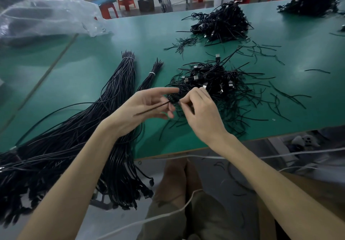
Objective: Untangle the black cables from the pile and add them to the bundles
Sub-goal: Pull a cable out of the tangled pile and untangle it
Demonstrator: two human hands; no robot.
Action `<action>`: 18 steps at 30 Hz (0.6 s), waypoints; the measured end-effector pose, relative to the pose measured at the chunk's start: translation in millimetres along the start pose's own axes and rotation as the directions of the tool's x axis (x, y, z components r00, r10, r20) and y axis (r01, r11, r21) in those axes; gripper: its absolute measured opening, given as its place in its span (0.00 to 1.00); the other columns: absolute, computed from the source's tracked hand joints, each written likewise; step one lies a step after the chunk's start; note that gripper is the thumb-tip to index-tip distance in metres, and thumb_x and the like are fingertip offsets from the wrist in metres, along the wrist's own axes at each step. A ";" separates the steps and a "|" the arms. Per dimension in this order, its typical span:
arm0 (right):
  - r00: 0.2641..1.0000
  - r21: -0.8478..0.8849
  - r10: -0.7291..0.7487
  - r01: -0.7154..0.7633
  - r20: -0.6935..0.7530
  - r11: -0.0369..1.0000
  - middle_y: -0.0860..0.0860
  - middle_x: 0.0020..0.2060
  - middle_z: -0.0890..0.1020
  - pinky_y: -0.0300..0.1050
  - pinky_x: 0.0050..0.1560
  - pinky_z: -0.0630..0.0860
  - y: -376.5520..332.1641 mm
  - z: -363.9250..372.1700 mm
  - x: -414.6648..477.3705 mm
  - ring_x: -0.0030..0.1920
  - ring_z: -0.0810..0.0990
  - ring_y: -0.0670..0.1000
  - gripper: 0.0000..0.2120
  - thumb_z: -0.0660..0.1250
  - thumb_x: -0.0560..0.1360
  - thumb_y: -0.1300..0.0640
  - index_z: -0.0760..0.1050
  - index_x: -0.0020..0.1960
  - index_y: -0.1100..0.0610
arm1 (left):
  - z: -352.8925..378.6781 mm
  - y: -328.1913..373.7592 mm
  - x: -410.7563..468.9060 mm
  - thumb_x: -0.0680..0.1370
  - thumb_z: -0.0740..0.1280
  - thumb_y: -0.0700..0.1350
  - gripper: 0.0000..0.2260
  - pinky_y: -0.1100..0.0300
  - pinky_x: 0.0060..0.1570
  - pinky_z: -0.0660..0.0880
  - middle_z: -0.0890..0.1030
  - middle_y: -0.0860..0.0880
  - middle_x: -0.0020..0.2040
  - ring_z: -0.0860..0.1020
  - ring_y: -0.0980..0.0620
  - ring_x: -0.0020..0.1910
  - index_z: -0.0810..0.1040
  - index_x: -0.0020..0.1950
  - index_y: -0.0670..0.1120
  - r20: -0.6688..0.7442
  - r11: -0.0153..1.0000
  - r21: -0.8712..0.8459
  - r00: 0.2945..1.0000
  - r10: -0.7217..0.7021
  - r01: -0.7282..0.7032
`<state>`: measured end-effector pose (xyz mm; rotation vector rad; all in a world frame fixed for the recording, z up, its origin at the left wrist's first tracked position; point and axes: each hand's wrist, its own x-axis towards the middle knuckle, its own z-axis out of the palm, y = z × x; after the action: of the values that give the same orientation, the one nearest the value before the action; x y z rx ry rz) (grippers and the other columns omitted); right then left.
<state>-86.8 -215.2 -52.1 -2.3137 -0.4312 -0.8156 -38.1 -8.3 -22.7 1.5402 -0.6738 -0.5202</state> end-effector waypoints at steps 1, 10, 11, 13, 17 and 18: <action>1.000 0.025 0.008 -0.008 0.008 1.000 0.51 0.42 0.74 0.41 0.49 0.70 -1.5 0.2 -0.5 0.46 0.72 0.53 0.06 0.68 0.80 0.66 0.73 0.45 0.61 | 2.6 -0.5 -0.7 0.83 0.67 0.39 0.18 0.53 0.51 0.78 0.80 0.41 0.48 0.81 0.45 0.46 0.75 0.73 0.44 -0.011 0.996 0.081 1.000 0.028 -0.027; 0.993 0.036 -0.112 0.114 -0.044 0.993 0.55 0.39 0.75 0.39 0.50 0.66 -15.8 -3.3 7.7 0.44 0.68 0.51 0.08 0.69 0.78 0.69 0.74 0.42 0.63 | 20.4 10.3 12.3 0.83 0.61 0.56 0.17 0.53 0.33 0.76 0.80 0.44 0.37 0.79 0.45 0.32 0.78 0.39 0.49 -0.260 0.752 0.659 0.948 0.186 0.033; 0.986 -0.002 -0.162 0.162 -0.039 0.987 0.56 0.38 0.75 0.42 0.50 0.68 -15.0 -3.9 7.4 0.43 0.69 0.53 0.08 0.69 0.78 0.70 0.74 0.42 0.63 | 20.1 11.7 14.2 0.85 0.59 0.56 0.21 0.55 0.30 0.75 0.80 0.46 0.33 0.79 0.46 0.29 0.78 0.38 0.46 -0.252 0.733 0.675 0.960 0.123 0.083; 0.961 -0.111 -0.277 0.274 -0.010 0.955 0.57 0.38 0.75 0.48 0.46 0.73 -11.5 -4.8 5.8 0.41 0.71 0.57 0.09 0.67 0.78 0.72 0.74 0.41 0.62 | 17.9 14.4 18.7 0.86 0.58 0.56 0.25 0.60 0.29 0.74 0.80 0.47 0.28 0.78 0.49 0.25 0.76 0.37 0.40 -0.219 0.735 0.648 0.973 -0.073 0.200; 0.892 -0.336 -0.447 0.443 0.071 0.831 0.57 0.36 0.74 0.51 0.42 0.75 -9.2 -1.4 0.1 0.39 0.73 0.58 0.11 0.68 0.74 0.75 0.74 0.40 0.61 | 8.1 20.0 26.3 0.84 0.62 0.56 0.23 0.62 0.28 0.73 0.77 0.50 0.28 0.75 0.50 0.25 0.77 0.35 0.44 -0.180 0.744 0.480 0.882 -0.435 0.465; 0.883 -0.351 -0.464 0.457 0.068 0.817 0.57 0.36 0.75 0.51 0.41 0.75 -9.0 0.2 -0.9 0.38 0.74 0.58 0.11 0.68 0.74 0.74 0.74 0.40 0.61 | 6.8 20.9 27.5 0.83 0.63 0.57 0.22 0.63 0.27 0.72 0.76 0.50 0.29 0.74 0.50 0.26 0.77 0.35 0.45 -0.177 0.729 0.447 0.850 -0.496 0.518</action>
<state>-91.8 -208.5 -48.7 -2.5679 -0.9298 -1.2375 -25.1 -32.5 -0.6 2.2317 -0.3389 -0.7630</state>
